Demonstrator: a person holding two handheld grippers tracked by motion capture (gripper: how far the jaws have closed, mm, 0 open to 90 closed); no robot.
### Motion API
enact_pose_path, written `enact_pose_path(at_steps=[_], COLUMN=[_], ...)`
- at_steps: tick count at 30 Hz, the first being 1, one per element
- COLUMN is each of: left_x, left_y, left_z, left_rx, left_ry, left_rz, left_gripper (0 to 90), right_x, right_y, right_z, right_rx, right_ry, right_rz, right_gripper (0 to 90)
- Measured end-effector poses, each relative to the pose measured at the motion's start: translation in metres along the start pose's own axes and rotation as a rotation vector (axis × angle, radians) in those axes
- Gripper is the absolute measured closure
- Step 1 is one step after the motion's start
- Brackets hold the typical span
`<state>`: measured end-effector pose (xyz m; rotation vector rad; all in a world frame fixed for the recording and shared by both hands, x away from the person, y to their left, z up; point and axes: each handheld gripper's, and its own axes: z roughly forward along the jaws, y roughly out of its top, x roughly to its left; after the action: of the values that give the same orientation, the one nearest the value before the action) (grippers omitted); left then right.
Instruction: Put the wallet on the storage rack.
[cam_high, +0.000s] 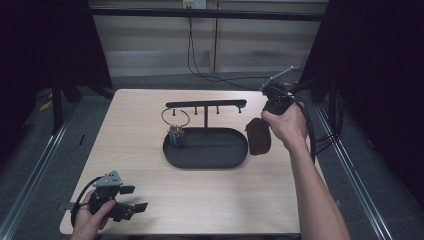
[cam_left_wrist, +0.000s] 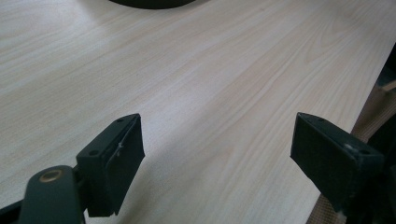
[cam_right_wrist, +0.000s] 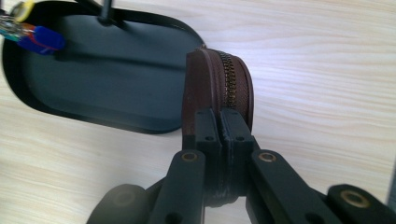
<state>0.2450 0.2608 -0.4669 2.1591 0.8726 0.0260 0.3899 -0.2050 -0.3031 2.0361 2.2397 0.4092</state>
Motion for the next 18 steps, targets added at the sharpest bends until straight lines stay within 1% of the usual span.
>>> enact_pose_path(at_steps=[3,6,9,12,15,17,18], left_x=[0.000,0.001,0.000,0.000,0.000,0.001,0.001], left_y=[0.000,0.000,0.000,0.000,0.000,0.000,0.000], left_z=[0.000,-0.001,-0.001,-0.001,-0.001,-0.001,-0.001], left_rx=[0.003,0.003,-0.002,-0.003,0.000,0.000,0.001], left_ry=[0.000,0.000,0.008,0.009,0.009,0.006,0.008], left_rz=[0.006,0.003,-0.001,-0.001,-0.001,-0.004,-0.003], left_gripper=[17.1,17.1,17.1,17.1,17.1,17.1,17.1], right_x=[0.003,0.006,0.009,0.009,0.006,0.005,0.004], right_y=[0.002,0.003,0.004,0.004,0.003,0.003,0.002], right_z=[0.004,0.009,0.012,0.014,0.018,0.021,0.022], right_rx=[0.000,-0.002,-0.013,-0.054,-0.081,-0.082,-0.085], right_ry=[0.035,0.043,0.069,0.100,0.136,0.158,0.163], right_rz=[0.000,-0.006,-0.003,0.015,0.035,0.049,0.054], right_gripper=[87.2,87.2,87.3,87.4,87.5,87.6,87.6])
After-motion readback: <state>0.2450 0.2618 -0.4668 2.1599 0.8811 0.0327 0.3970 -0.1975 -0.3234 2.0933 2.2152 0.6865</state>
